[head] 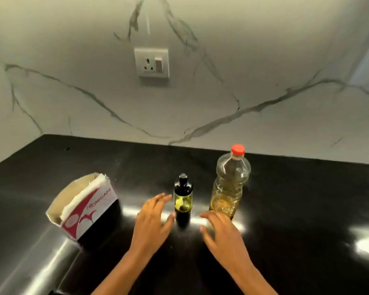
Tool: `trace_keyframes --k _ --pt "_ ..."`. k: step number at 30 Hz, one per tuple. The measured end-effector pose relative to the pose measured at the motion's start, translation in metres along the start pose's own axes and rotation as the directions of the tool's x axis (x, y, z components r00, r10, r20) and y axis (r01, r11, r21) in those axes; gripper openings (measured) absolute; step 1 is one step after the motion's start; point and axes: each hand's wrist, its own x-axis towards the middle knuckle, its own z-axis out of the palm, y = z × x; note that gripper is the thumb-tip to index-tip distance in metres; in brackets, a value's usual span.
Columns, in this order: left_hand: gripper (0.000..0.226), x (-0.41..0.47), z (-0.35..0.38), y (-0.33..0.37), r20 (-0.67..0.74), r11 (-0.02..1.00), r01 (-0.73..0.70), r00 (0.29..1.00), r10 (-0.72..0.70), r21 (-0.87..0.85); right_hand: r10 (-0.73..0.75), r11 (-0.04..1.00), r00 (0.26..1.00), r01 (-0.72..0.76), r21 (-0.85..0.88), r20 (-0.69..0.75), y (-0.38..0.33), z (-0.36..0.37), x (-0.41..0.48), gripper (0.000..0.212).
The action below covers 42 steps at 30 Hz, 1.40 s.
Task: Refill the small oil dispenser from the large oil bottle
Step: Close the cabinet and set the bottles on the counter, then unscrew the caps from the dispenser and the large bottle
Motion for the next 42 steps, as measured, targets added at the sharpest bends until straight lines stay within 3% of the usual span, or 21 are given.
trace_keyframes --k 4,8,15,21,24,31,42 --pt "0.059 -0.034 0.034 -0.026 0.227 0.947 0.023 0.969 -0.101 0.322 0.202 0.944 0.955 -0.131 -0.303 0.215 0.026 0.047 -0.027 0.049" --pt "0.057 -0.050 0.048 -0.031 0.279 0.902 -0.025 0.954 -0.107 0.430 0.237 0.913 0.948 -0.141 -0.383 0.214 0.031 0.060 -0.042 0.056" --pt "0.068 -0.053 0.057 -0.035 0.268 0.883 -0.039 0.958 -0.100 0.469 0.118 0.906 0.982 -0.045 -0.421 0.148 0.044 0.070 -0.047 0.062" --pt "0.084 -0.054 0.065 -0.043 0.238 0.854 -0.076 0.970 -0.057 0.514 0.031 0.917 0.962 0.080 -0.390 0.271 0.050 0.070 -0.050 0.085" --pt "0.087 -0.057 0.066 -0.045 0.250 0.857 -0.088 0.967 -0.048 0.507 0.021 0.910 0.962 0.093 -0.403 0.270 0.052 0.070 -0.051 0.079" --pt "0.062 -0.056 0.070 -0.044 0.207 0.873 -0.087 0.978 -0.016 0.481 0.008 0.901 0.972 0.096 -0.423 0.237 0.054 0.076 -0.051 0.073" --pt "0.063 -0.055 0.067 -0.045 0.175 0.902 -0.108 0.984 0.037 0.418 0.035 0.889 0.977 0.065 -0.454 0.209 0.045 0.075 -0.053 0.074"
